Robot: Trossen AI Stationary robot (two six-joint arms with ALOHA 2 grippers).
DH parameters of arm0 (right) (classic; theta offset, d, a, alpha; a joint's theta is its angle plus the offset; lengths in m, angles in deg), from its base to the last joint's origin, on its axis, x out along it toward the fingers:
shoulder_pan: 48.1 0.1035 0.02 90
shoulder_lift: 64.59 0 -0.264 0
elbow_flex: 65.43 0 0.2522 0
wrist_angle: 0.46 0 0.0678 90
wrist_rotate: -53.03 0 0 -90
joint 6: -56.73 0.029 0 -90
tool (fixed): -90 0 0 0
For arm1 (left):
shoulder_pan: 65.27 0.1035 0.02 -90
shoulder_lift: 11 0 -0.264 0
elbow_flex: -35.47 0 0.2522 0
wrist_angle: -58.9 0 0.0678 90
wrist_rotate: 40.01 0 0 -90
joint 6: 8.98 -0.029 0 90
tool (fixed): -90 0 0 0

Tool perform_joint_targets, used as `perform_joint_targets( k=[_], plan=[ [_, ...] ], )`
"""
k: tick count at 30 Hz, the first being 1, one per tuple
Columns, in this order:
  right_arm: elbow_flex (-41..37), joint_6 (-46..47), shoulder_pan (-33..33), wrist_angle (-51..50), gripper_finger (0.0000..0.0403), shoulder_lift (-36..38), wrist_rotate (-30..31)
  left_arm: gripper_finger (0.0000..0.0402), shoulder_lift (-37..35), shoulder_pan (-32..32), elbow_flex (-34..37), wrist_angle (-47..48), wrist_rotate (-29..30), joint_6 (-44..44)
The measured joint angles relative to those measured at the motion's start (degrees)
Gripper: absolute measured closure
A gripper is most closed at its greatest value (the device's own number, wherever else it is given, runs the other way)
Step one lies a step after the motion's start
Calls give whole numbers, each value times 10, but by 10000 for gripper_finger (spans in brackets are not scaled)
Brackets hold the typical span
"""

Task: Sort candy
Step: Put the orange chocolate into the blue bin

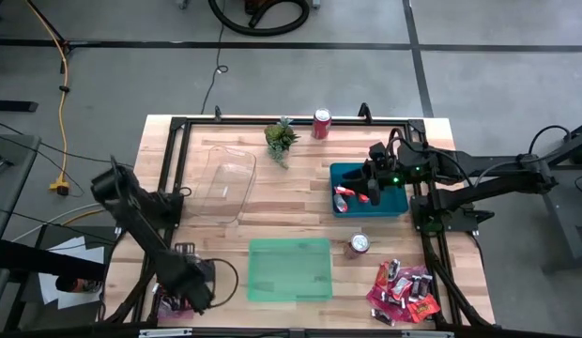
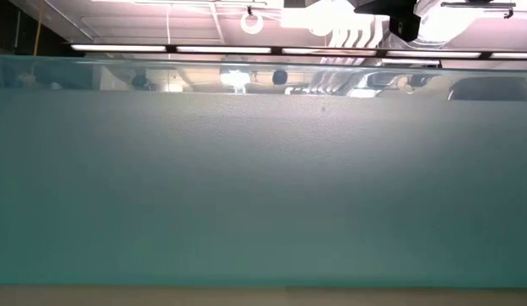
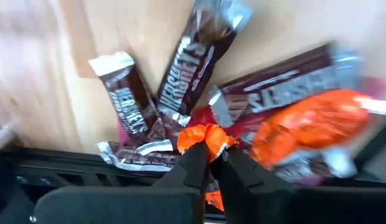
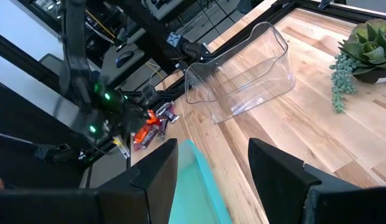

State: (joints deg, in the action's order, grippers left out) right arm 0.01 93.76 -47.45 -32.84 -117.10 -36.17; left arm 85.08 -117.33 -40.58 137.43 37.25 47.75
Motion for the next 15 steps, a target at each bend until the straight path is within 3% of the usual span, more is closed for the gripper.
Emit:
perform_joint_targets(
  k=[3, 6, 11, 13, 15],
  plan=[
    [0, 0, 0, 0, 213, 0, 0, 397, -75, 16, 0, 2, 31, 17],
    [0, 4, 0, 0, 213, 0, 0, 398, -166, 36, -4, -12, 106, 21],
    [0, 31, 2, 28, 213, -2, 0, 401, -294, 99, -9, -86, 342, 6],
    [0, 31, 6, 62, 213, -9, 0, 401, -328, 136, -8, -147, 434, -52],
    [0, 17, 14, 113, 213, -22, 0, 401, -352, 178, -1, -228, 489, -139]
  ],
)
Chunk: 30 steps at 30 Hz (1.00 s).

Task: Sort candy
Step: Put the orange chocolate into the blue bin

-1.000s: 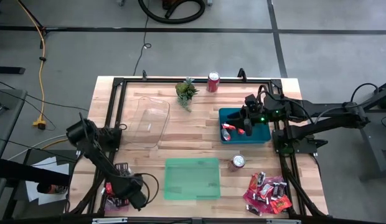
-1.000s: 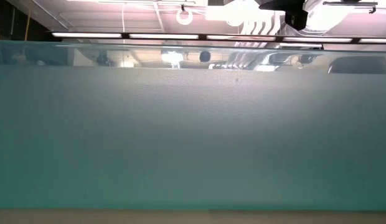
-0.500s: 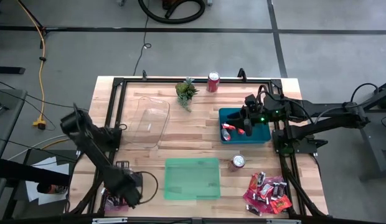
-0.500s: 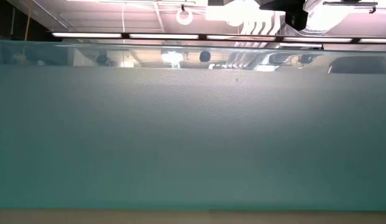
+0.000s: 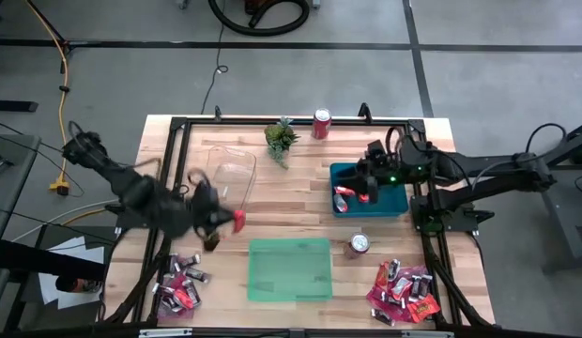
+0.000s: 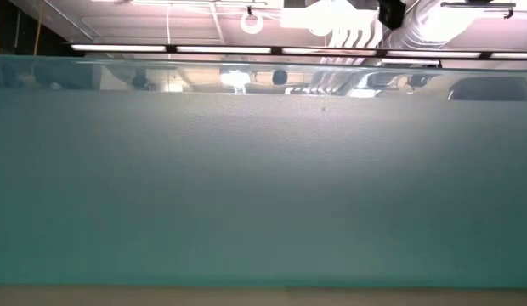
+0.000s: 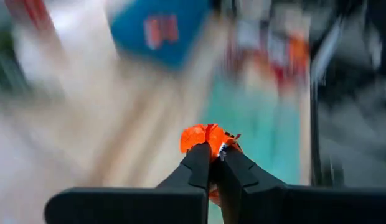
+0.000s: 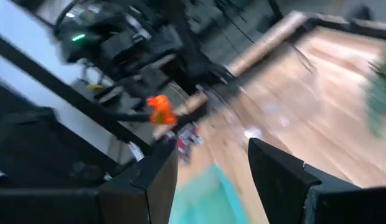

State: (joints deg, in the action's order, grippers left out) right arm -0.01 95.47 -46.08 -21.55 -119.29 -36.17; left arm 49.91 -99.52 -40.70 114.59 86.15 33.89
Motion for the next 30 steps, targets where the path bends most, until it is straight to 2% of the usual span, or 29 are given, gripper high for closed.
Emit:
perform_joint_targets(
  k=[3, 7, 11, 15, 23, 27, 30],
  plan=[
    [0, -44, 14, 75, 213, -31, 0, 401, -12, 74, 14, -138, 0, -139],
    [0, -132, 30, 161, 213, -84, 0, 401, 3, 160, 18, -294, -79, -276],
    [0, -163, 34, 208, 213, -131, 0, 401, 37, 220, 18, -397, -145, -356],
    [0, -168, 34, 228, 213, -159, 0, 401, 74, 258, 18, -455, -190, -389],
    [0, -228, 34, 238, 213, -178, 7, 401, 128, 285, 19, -531, -264, -405],
    [0, -263, 34, 236, 213, -175, 52, 401, 135, 287, 19, -546, -273, -406],
    [0, -272, 34, 241, 213, -174, 61, 401, 135, 287, 19, -555, -279, -406]
  ],
)
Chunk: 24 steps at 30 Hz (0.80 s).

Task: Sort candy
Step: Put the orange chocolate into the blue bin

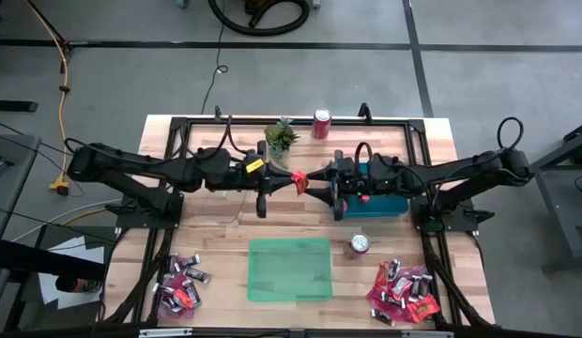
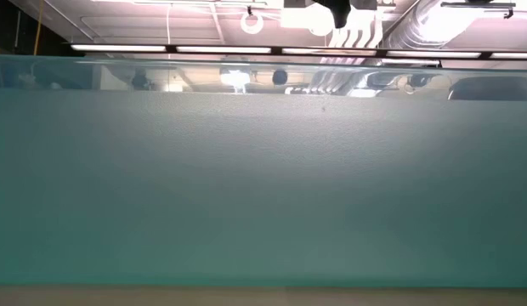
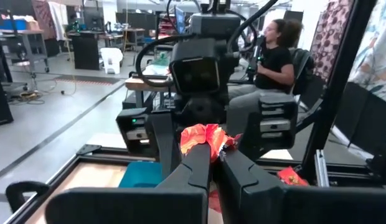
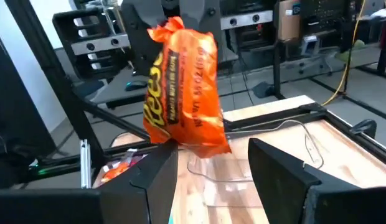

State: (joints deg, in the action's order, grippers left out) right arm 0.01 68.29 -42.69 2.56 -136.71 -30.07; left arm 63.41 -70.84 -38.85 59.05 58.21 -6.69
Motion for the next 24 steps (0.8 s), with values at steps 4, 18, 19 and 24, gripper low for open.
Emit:
perform_joint_targets(
  k=[4, 18, 19, 24],
  plan=[
    [0, 2, 0, 19, 213, 0, -31, 401, 0, 4, 0, -1, -3, 0],
    [0, 6, 0, 36, 224, -1, -64, 401, 19, 15, 0, -21, -2, -6],
    [0, 9, 0, 37, 233, 0, -64, 401, 19, 15, 0, -22, -2, -6],
    [0, 15, 0, 37, 326, 0, -64, 384, 17, 15, 0, -21, 1, -24]
  ],
)
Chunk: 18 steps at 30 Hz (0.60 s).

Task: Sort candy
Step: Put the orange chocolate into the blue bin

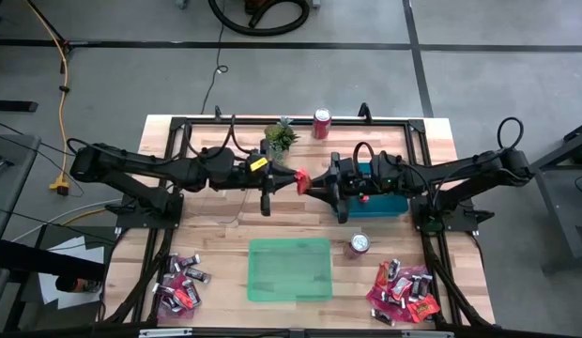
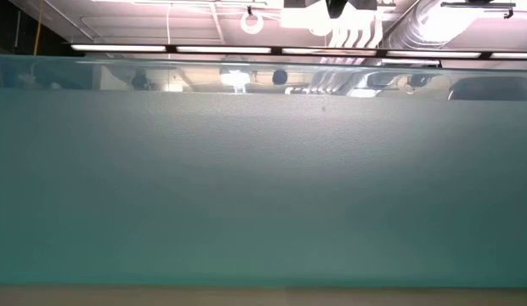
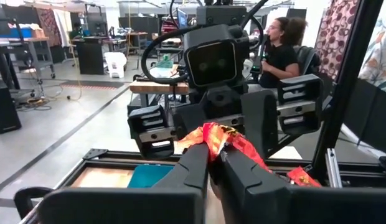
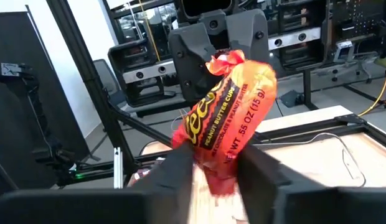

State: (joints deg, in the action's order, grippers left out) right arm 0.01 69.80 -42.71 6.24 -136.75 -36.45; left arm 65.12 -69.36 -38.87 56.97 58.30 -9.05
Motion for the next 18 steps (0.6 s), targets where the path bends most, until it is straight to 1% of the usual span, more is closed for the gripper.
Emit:
perform_joint_targets(
  k=[2, 3, 4, 6, 8, 10, 13, 15, 18],
  plan=[
    [0, -1, 0, 0, 375, 0, 0, 368, 0, -1, 0, 1, 2, -1],
    [0, -1, 0, -1, 387, 0, 0, 359, 0, -2, 0, 2, 2, -1],
    [0, 0, 0, -2, 389, 0, -1, 349, 0, -2, 0, 3, 2, -1],
    [0, 2, 0, -15, 381, 2, -2, 327, 0, -1, 0, 14, 3, 1],
    [0, -1, -2, -50, 384, 14, -2, 303, -10, -1, 0, 43, 10, 10],
    [0, -5, -8, -103, 396, 37, -2, 278, -30, -1, 0, 80, 31, 13],
    [0, 1, -19, -209, 395, 84, 17, 243, -75, -1, 0, 180, 76, 13],
    [0, 10, -24, -303, 397, 117, 45, 225, -107, -1, 0, 255, 98, 23],
    [1, 47, -28, -467, 399, 160, 90, 207, -146, -1, -1, 358, 119, 77]
  ],
)
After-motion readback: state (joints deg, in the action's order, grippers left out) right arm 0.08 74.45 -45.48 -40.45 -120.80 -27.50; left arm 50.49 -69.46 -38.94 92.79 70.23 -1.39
